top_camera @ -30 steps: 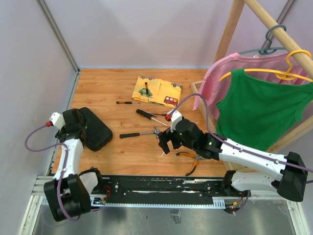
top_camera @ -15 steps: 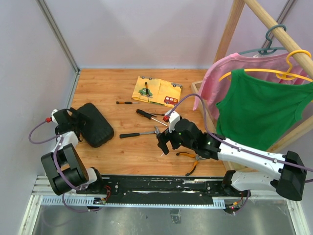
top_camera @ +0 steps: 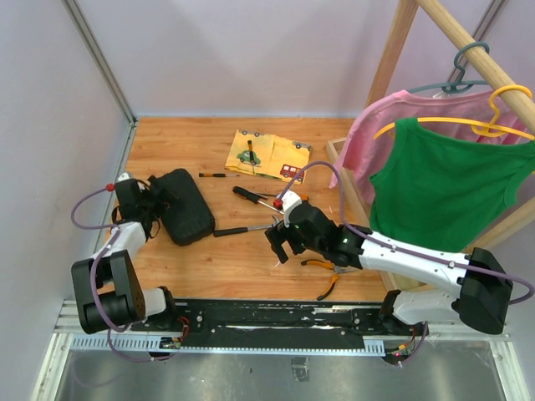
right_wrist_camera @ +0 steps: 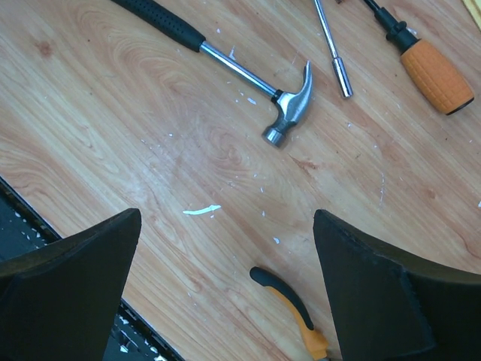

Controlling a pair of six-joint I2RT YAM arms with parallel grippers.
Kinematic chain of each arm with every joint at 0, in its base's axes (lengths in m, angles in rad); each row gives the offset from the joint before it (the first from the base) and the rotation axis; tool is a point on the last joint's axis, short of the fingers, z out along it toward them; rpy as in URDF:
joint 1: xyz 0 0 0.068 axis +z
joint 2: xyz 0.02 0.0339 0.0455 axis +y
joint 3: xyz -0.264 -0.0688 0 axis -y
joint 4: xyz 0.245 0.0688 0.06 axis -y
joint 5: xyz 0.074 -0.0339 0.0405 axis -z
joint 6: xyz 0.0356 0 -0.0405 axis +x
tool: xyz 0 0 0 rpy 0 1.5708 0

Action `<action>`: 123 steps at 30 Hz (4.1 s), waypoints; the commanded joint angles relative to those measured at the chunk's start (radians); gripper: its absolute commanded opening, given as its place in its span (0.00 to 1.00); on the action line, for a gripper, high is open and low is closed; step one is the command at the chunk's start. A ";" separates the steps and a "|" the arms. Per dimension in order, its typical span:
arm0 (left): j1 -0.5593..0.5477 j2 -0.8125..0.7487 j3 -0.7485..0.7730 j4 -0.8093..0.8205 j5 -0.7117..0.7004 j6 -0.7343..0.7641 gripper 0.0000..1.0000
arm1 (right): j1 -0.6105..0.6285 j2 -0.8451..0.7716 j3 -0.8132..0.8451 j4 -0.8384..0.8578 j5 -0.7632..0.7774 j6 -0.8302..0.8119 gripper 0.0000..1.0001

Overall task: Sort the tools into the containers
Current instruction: Move the storage box to the center of the board.

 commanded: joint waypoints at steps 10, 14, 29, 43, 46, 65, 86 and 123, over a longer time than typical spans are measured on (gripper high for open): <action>-0.383 0.044 0.043 0.038 -0.003 -0.014 0.99 | -0.104 0.049 0.046 0.003 -0.050 0.010 0.99; -0.491 0.048 0.039 0.062 -0.006 -0.061 0.99 | -0.140 0.035 0.028 0.003 -0.061 0.016 0.98; -0.824 0.171 0.099 0.154 -0.052 -0.168 0.99 | -0.333 -0.077 -0.097 -0.005 -0.111 0.065 0.99; -0.853 -0.079 -0.003 0.077 -0.265 -0.167 0.99 | -0.499 0.021 -0.001 0.090 -0.393 -0.024 0.99; -0.825 -0.137 -0.050 0.059 -0.273 -0.178 0.99 | -0.519 0.122 0.083 0.092 -0.447 -0.037 0.99; -0.729 -0.321 -0.194 -0.022 -0.307 -0.203 0.99 | -0.545 0.670 0.548 0.062 -0.643 -0.092 0.98; -0.724 -0.257 -0.261 0.233 -0.189 -0.203 0.99 | -0.446 0.536 0.274 0.091 -0.702 0.004 0.90; -0.714 -0.417 -0.396 0.179 -0.191 -0.233 0.99 | -0.375 0.583 0.347 0.124 -0.454 0.209 0.78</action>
